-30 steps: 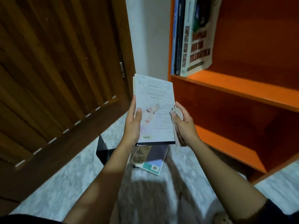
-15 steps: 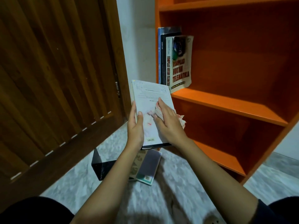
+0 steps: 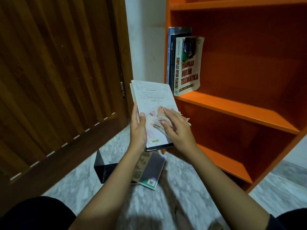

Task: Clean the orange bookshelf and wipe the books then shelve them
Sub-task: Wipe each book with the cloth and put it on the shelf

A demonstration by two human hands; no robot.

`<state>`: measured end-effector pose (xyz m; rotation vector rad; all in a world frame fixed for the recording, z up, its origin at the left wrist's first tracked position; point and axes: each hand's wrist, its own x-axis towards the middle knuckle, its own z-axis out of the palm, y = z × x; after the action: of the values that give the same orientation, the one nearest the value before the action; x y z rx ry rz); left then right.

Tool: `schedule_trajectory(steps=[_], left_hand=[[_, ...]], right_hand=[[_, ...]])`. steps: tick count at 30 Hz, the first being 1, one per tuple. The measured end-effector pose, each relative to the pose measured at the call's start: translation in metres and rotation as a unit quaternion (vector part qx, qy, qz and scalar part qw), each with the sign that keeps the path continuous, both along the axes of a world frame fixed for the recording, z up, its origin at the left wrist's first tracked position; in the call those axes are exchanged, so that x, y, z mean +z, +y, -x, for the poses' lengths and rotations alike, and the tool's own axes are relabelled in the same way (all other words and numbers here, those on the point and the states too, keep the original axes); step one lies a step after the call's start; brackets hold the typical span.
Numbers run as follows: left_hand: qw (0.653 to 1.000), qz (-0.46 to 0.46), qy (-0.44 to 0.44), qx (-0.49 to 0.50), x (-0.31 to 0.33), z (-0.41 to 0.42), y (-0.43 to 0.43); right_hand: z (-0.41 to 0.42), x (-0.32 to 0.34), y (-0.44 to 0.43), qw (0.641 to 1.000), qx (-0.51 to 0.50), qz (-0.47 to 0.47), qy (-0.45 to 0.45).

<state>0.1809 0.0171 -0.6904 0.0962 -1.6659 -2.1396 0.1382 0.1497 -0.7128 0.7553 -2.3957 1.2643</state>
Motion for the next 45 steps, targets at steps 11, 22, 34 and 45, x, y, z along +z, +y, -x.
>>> schedule_trajectory(steps=[11,22,34,45], left_hand=[[0.995,0.053,0.038,-0.075,0.002,-0.011,0.003],[0.988,0.13,0.019,-0.085,0.03,0.002,0.006],[0.996,0.058,0.058,-0.04,0.041,0.013,0.002],[0.998,0.017,0.011,0.055,0.023,0.029,-0.003]], right_hand=[[0.05,0.017,-0.005,0.981,-0.122,0.105,-0.111],[0.073,0.076,-0.031,0.996,-0.064,-0.021,0.059],[0.062,0.084,-0.029,0.983,0.076,-0.085,0.143],[0.051,0.055,-0.029,0.987,0.049,-0.117,0.097]])
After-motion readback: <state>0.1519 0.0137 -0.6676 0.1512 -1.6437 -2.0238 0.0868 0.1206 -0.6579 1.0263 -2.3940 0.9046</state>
